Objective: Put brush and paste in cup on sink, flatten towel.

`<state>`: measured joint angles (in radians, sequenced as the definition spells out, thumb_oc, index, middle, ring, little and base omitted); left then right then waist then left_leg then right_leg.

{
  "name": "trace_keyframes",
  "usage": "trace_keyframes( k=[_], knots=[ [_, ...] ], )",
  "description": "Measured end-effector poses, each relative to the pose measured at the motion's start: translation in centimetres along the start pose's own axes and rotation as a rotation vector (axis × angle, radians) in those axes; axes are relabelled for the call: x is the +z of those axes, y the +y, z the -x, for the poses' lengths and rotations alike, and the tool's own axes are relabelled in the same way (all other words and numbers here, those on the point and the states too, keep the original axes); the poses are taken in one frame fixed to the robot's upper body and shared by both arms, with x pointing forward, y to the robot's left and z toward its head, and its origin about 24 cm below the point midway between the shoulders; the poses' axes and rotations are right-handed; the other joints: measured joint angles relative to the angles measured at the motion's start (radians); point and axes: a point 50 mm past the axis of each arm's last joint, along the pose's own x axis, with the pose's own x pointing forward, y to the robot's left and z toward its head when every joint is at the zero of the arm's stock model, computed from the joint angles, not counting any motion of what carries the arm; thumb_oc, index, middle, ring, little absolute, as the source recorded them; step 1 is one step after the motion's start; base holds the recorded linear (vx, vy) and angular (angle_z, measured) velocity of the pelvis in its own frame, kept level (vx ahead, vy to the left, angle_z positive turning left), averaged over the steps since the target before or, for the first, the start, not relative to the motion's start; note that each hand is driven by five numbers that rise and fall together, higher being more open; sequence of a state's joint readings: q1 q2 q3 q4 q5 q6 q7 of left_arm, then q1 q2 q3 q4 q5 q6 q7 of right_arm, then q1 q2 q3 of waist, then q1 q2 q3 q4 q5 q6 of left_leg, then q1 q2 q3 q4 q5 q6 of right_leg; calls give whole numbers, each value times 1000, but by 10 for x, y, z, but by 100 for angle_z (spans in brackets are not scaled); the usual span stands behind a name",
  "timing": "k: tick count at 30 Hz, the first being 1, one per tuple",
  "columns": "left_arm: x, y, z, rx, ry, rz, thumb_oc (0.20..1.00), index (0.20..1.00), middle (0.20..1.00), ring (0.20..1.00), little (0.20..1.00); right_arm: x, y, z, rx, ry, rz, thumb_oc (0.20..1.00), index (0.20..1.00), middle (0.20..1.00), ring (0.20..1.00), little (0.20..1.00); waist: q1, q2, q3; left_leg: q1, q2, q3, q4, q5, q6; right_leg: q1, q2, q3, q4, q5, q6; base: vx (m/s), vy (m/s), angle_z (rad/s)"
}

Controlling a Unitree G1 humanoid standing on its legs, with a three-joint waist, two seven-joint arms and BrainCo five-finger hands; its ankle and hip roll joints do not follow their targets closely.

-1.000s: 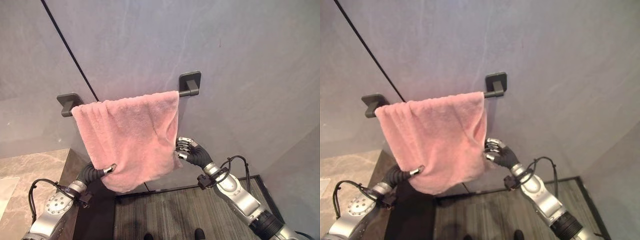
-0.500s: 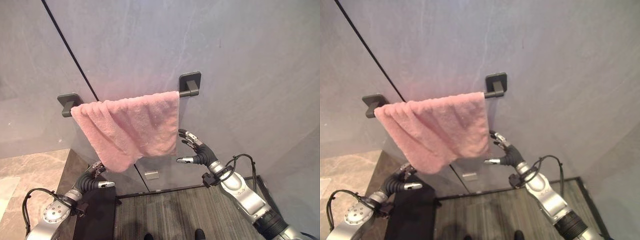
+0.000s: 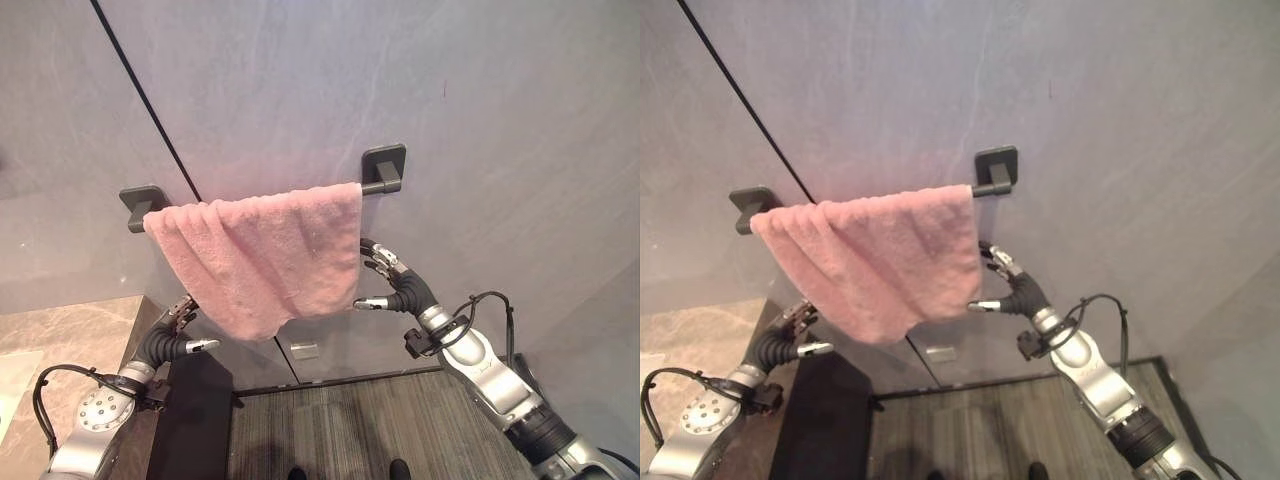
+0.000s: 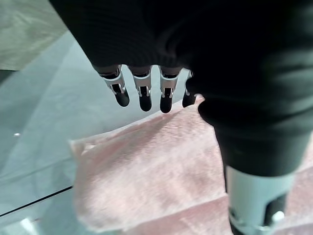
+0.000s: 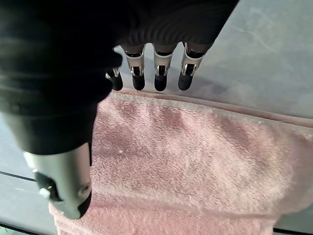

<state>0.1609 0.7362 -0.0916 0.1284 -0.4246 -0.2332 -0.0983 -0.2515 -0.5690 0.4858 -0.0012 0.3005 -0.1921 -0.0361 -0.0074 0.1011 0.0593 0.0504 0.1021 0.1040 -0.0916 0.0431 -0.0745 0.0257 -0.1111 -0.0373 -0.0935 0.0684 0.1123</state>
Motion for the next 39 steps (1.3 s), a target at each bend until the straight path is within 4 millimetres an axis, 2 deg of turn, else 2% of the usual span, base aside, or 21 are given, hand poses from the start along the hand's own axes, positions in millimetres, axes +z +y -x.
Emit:
trace_keyframes(
  k=[8,15,19,20,21,22,23,24,28,35,39],
  knots=[
    [12,3,-11,54,-59,5,1000,1000,1000,1000,1000,16,-4,-15,6,-66,30,1000,1000,1000,1000,1000,6,-5,-3,-1,0,2,1,1,-1,-2,0,1,0,-1,0,0,0,0],
    [28,0,-27,98,-142,84,1000,1000,1000,1000,1000,14,2,-18,30,-57,28,1000,1000,1000,1000,1000,20,-31,-14,-8,0,2,1,1,-1,-9,0,2,0,-1,0,0,0,0],
    [34,0,-31,99,-165,92,1000,1000,1000,1000,1000,15,4,-21,42,-55,26,1000,1000,1000,1000,1000,19,-33,-14,-11,0,3,1,1,-1,-13,0,2,0,-1,0,0,0,0],
    [34,0,-32,98,-167,100,476,476,476,476,476,16,4,-22,42,-58,25,862,862,862,862,862,20,-34,-13,-14,0,3,1,1,-1,-15,0,2,0,0,0,0,0,0],
    [35,0,-33,98,-172,128,200,200,200,200,200,16,6,-24,51,-56,24,366,366,366,366,366,23,-37,-12,-17,0,5,1,1,-2,-19,0,3,0,0,1,0,0,0],
    [35,0,-33,97,-174,129,200,200,200,200,200,16,7,-24,59,-51,24,329,329,329,329,329,23,-40,-12,-18,0,9,1,1,-2,-21,0,4,0,0,1,1,7,-4],
    [36,0,-33,95,-177,129,200,200,200,200,200,15,9,-25,68,-50,24,231,231,231,231,231,24,-43,-13,-19,0,11,1,1,-2,-22,0,5,0,0,1,4,3,-3],
    [38,-2,-35,87,-182,128,200,200,200,200,200,15,11,-26,79,-48,25,200,200,200,200,200,24,-48,-12,-20,0,12,1,1,-2,-24,1,6,0,0,1,0,0,0],
    [44,-7,-41,61,-207,125,200,200,200,200,200,15,11,-28,79,-46,27,200,200,200,200,200,21,-61,-6,-20,0,13,1,1,-1,-25,0,8,0,0,1,5,4,-2],
    [44,-5,-40,71,-208,124,200,200,200,200,200,15,8,-28,73,-42,3,200,200,200,200,200,21,-63,-4,-19,0,14,1,-2,-2,-26,0,9,0,-1,1,4,1,0],
    [67,5,-27,122,-342,202,200,200,200,200,200,36,-10,-21,26,-130,14,200,200,200,200,200,20,-66,4,-19,0,14,1,-3,-2,-26,0,11,0,-3,2,0,0,0]
  ],
)
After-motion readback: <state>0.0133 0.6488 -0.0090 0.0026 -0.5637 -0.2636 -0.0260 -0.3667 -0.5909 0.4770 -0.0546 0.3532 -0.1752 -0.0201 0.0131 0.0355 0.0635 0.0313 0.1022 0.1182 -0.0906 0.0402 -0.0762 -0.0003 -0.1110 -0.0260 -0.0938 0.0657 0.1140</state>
